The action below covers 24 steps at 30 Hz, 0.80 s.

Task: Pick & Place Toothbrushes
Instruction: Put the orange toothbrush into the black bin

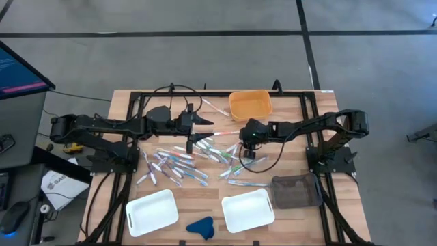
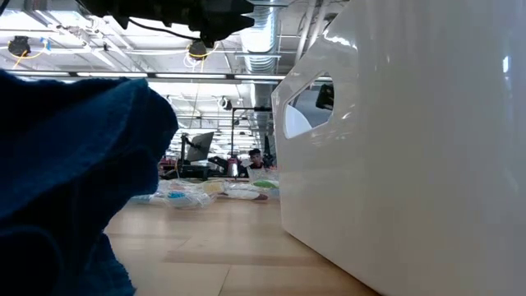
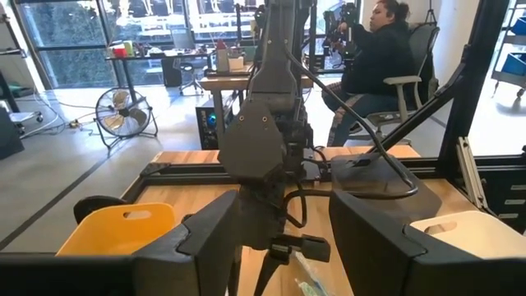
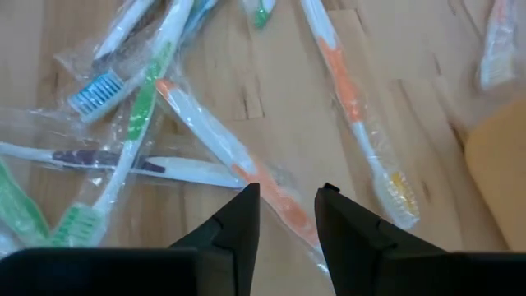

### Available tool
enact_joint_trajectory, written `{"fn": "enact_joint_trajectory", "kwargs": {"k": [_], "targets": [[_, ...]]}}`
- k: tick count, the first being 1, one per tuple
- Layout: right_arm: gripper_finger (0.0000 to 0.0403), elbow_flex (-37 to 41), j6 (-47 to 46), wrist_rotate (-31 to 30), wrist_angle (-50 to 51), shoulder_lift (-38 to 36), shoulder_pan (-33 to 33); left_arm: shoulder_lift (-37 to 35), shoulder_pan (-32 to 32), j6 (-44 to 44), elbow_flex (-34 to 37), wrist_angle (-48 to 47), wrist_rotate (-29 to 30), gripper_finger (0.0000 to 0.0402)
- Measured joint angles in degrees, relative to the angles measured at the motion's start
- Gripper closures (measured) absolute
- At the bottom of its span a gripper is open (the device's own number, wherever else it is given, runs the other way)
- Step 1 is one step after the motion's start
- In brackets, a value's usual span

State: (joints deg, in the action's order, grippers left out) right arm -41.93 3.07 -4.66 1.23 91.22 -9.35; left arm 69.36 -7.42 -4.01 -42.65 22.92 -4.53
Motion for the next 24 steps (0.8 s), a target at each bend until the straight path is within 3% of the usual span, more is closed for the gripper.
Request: {"fn": "enact_joint_trajectory", "kwargs": {"k": [16,24], "targets": [[0.0291,0.0,-12.9,0.4,-0.3,0.0,-4.5,0.0,0.1,0.0,0.0,0.6,0.0,0.0215],[0.0291,0.0,-14.2,0.4,-0.4,0.0,-4.5,0.0,0.1,0.0,0.0,0.8,0.0,0.0215]]}}
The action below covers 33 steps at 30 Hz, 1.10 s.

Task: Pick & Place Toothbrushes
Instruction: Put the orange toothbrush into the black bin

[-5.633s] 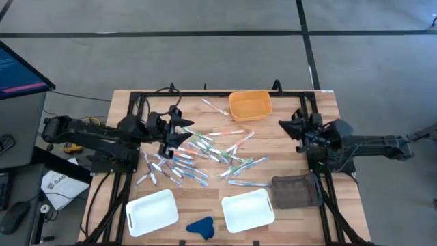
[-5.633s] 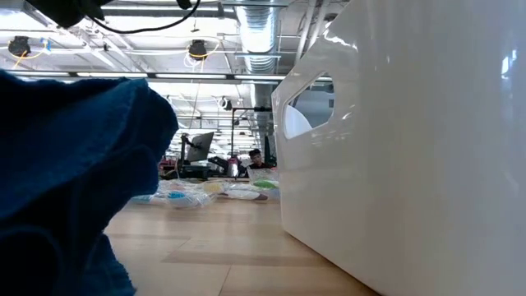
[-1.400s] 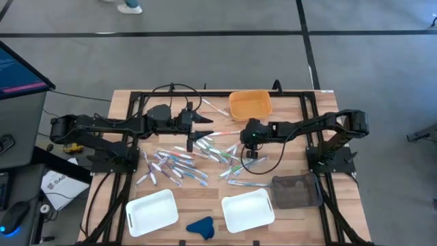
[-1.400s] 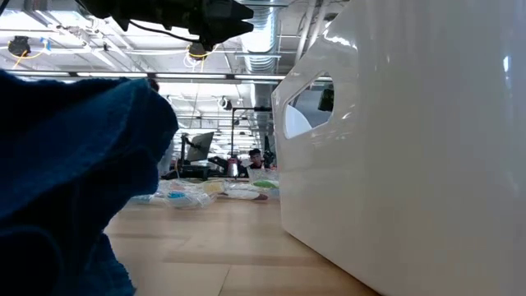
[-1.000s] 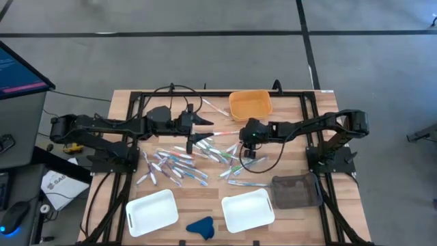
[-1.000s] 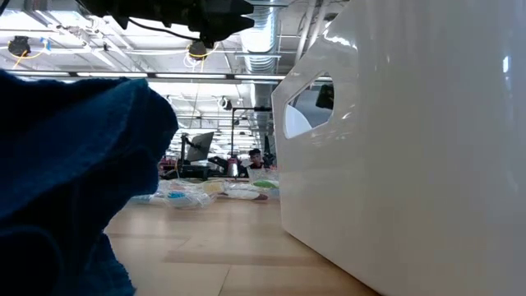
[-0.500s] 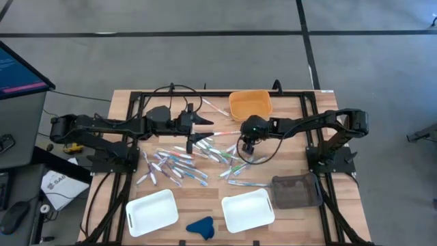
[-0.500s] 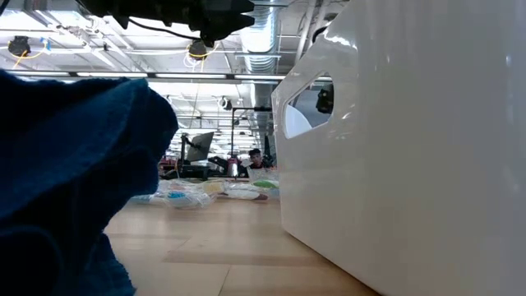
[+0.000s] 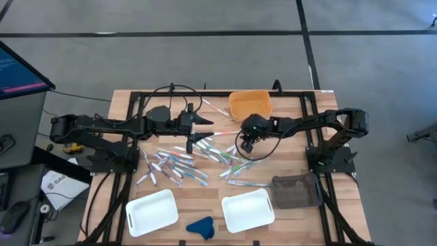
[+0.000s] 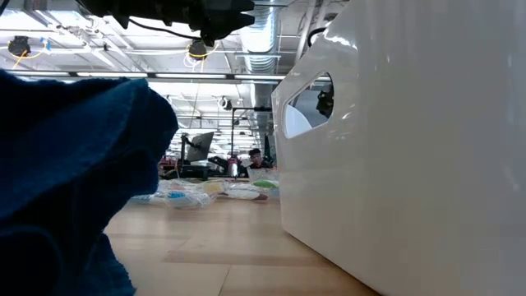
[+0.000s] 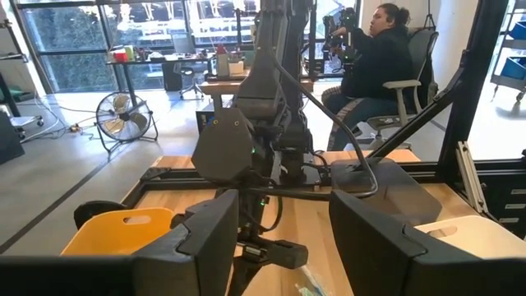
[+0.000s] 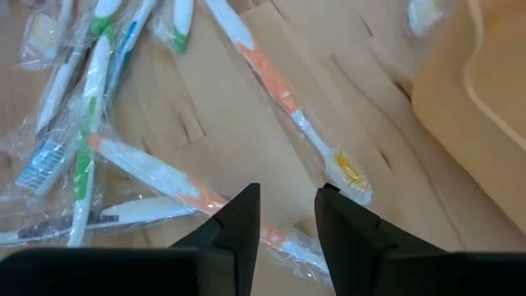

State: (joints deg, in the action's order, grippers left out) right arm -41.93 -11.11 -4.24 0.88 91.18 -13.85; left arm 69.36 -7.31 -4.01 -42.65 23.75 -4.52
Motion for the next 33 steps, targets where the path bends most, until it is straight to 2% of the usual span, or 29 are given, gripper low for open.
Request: {"fn": "enact_joint_trajectory", "kwargs": {"k": [7,17,24,33], "targets": [[0.0291,0.0,0.7,4.1,0.6,0.0,1.6,0.0,0.0,0.0,0.0,0.3,0.0,0.0215],[0.0291,0.0,2.6,4.1,-0.9,0.0,0.6,0.0,0.0,0.0,0.0,0.7,0.0,0.0215],[0.0291,0.2,6.4,5.8,2.4,1.1,3.3,0.0,0.0,0.0,0.0,0.8,0.0,0.0215],[0.0276,-4.5,7.6,4.7,1.9,9.0,2.5,0.0,0.3,0.0,0.0,0.9,0.0,0.0215]]}}
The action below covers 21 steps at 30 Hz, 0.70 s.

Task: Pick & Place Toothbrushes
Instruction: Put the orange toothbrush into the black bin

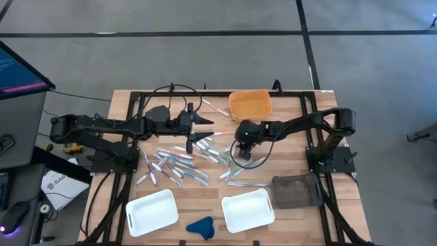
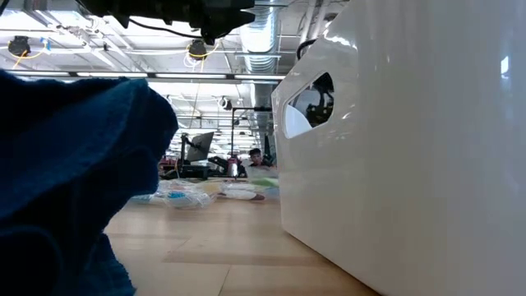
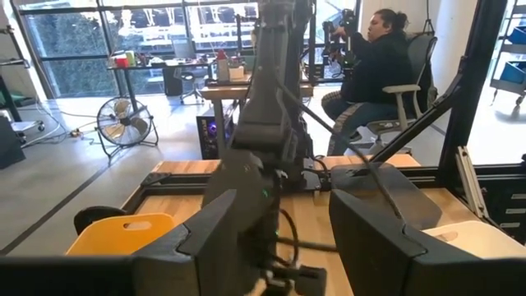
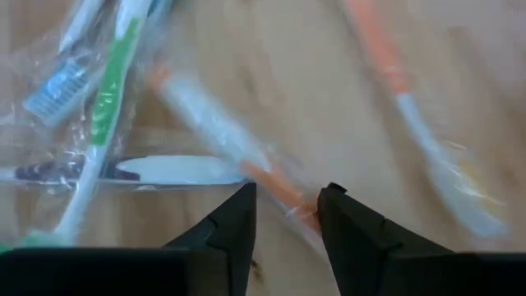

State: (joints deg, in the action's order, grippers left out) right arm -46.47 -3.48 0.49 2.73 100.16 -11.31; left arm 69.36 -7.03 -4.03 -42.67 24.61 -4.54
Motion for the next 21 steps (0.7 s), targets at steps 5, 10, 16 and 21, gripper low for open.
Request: {"fn": "enact_joint_trajectory", "kwargs": {"k": [5,10,16,21], "targets": [[0.0263,-2.8,1.1,0.1,3.4,3.5,0.4,0.0,0.0,0.0,0.0,-0.1,0.0,0.0215],[0.0259,-4.2,1.1,0.0,6.3,3.8,0.4,0.0,0.0,0.0,0.0,-0.1,0.0,0.0215],[0.0282,-4.2,1.0,0.1,7.6,2.7,0.4,0.0,0.0,0.0,0.0,-0.1,0.0,0.0215],[0.0315,-4.1,1.0,-0.1,8.3,2.4,0.4,0.0,0.0,0.0,0.0,-0.1,0.0,0.0215]]}}
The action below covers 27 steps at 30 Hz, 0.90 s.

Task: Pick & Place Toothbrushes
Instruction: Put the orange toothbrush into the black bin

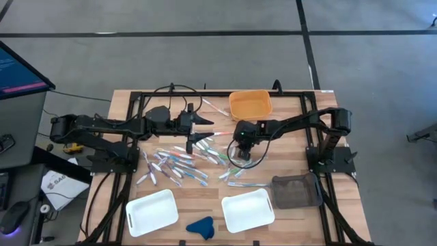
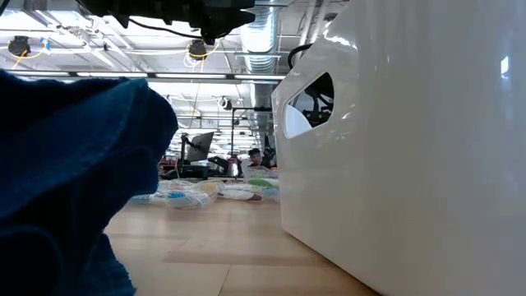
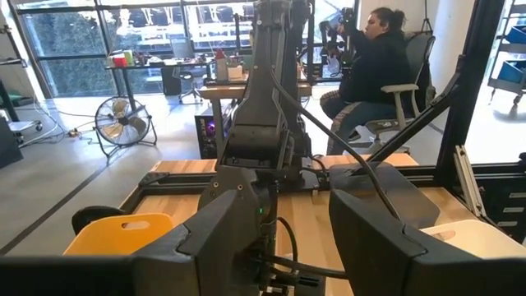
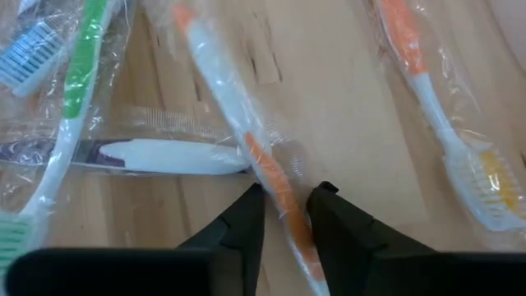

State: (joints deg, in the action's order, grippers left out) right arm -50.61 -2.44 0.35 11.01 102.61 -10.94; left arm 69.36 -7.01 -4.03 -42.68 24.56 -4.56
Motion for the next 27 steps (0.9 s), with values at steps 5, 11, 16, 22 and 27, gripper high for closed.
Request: {"fn": "enact_joint_trajectory", "kwargs": {"k": [5,11,16,22,27], "targets": [[0.0357,0.0,0.1,-0.2,0.1,0.0,-0.2,0.0,0.0,0.0,0.0,0.0,0.0,0.0215],[0.0391,0.1,1.4,-0.3,0.2,0.0,-0.2,0.0,0.0,0.0,0.0,0.0,0.0,0.0215],[0.0362,0.1,1.3,-2.6,0.3,-0.4,-0.1,0.0,0.0,0.0,0.0,0.0,0.0,0.0215],[0.0387,0.4,0.4,-8.9,3.6,-3.7,0.4,0.0,0.0,0.0,0.0,0.1,0.0,0.0215],[0.0377,0.3,-2.5,-11.7,6.9,-8.0,1.4,0.0,0.0,0.0,0.0,0.1,0.0,0.0215]]}}
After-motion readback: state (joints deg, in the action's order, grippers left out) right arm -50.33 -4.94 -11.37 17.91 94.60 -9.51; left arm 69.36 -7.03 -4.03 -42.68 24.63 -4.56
